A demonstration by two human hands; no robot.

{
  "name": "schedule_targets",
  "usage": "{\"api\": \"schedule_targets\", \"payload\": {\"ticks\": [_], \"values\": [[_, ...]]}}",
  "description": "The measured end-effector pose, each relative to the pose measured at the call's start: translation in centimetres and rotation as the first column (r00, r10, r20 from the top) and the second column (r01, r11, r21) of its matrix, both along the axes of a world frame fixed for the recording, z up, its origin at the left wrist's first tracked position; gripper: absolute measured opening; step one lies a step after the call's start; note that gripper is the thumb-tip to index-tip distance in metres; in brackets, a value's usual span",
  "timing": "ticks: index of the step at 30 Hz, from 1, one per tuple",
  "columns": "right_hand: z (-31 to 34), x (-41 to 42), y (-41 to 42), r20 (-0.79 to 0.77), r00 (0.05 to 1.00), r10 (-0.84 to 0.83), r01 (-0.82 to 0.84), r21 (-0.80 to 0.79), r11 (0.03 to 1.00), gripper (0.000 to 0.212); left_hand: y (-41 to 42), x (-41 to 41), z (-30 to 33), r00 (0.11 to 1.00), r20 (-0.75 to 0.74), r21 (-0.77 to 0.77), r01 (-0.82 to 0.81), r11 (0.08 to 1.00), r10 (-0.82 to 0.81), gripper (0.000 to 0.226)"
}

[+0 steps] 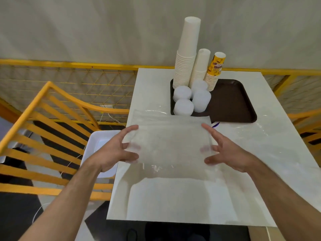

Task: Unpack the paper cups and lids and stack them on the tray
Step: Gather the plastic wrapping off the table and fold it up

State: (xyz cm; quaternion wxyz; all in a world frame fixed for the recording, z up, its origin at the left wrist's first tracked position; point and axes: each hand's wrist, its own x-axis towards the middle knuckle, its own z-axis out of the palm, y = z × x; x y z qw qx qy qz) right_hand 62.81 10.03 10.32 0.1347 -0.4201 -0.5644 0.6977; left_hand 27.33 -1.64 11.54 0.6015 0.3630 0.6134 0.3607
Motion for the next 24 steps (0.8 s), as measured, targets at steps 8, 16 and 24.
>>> {"api": "schedule_targets", "payload": {"ticks": [8,16,24], "values": [[-1.7,0.5,-3.2,0.292,0.949,0.118,-0.104,-0.063,0.993,0.127,-2.2,-1.0,-2.5,0.985,0.09,-0.164,0.16,0.973,-0.147,0.101],[-4.8,0.9,-6.3,0.459,0.855,0.241,-0.247,-0.048,0.968,0.124,-4.7,-1.0,-6.9,0.892,-0.295,-0.278,0.262,0.924,-0.342,0.077],[-4.8,0.6,-5.6,0.707,0.688,0.163,-0.383,0.163,0.909,0.09,-5.2,5.6,-9.9,0.239,-0.875,-0.27,0.481,0.834,-0.42,0.093]]}}
